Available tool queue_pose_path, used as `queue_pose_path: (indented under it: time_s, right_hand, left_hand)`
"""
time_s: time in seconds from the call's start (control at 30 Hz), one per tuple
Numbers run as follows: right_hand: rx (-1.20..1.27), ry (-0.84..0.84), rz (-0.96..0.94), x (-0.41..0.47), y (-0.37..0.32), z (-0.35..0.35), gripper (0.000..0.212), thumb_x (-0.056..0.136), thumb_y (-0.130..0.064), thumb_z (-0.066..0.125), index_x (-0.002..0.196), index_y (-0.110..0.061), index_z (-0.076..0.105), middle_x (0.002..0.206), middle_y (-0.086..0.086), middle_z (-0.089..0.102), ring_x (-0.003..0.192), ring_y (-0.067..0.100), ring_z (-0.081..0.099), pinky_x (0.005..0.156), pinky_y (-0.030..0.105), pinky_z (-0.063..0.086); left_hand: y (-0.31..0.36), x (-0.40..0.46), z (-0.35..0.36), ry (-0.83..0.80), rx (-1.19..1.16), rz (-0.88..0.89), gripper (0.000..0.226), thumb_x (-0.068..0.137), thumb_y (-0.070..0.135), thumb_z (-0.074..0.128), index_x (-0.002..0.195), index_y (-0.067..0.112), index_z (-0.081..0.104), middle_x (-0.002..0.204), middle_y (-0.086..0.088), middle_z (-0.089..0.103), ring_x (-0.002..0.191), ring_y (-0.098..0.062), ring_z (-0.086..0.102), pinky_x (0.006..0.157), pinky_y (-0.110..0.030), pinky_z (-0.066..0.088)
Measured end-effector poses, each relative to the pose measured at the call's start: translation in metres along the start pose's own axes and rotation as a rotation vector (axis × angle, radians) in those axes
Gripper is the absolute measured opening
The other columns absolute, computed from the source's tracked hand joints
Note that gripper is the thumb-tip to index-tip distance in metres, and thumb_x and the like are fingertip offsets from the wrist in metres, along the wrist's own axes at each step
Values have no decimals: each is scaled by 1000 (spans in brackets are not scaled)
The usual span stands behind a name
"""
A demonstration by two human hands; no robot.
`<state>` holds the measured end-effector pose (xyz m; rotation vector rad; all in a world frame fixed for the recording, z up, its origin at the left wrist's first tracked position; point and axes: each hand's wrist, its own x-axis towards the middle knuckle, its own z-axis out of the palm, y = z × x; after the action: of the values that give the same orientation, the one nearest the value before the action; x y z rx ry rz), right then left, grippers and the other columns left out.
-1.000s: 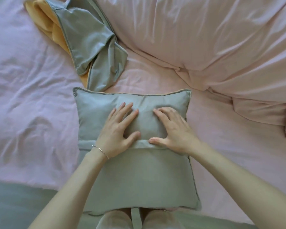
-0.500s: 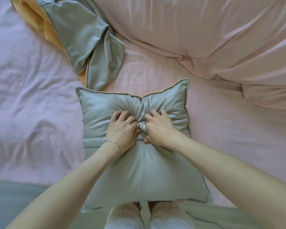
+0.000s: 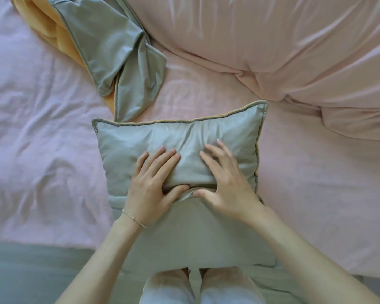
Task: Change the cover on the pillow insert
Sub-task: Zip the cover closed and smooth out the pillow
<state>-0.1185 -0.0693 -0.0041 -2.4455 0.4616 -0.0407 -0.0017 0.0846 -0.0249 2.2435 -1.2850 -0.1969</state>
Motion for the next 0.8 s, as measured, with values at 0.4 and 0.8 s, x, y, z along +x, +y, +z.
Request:
queue_pose_path:
  time_s: [0.4, 0.8]
  right_hand:
    - [-413, -604, -137, 78, -35, -8, 120, 69, -75, 53, 147, -11, -12, 155, 7, -18, 140, 19, -23, 114, 41, -14]
    - [-565, -752, -51, 87, -38, 34, 105, 76, -67, 53, 146, -3, 11, 156, 10, 5, 144, 19, -6, 113, 48, -10]
  left_hand:
    - [-57, -11, -33, -168, -5, -201, 76, 80, 61, 41, 142, 18, 30, 146, 7, 28, 140, -10, 10, 112, -45, 7]
    - [-73, 4, 7, -247, 319, -14, 67, 78, 61, 35, 122, 16, 59, 130, 2, 57, 125, -22, 49, 104, -46, 14]
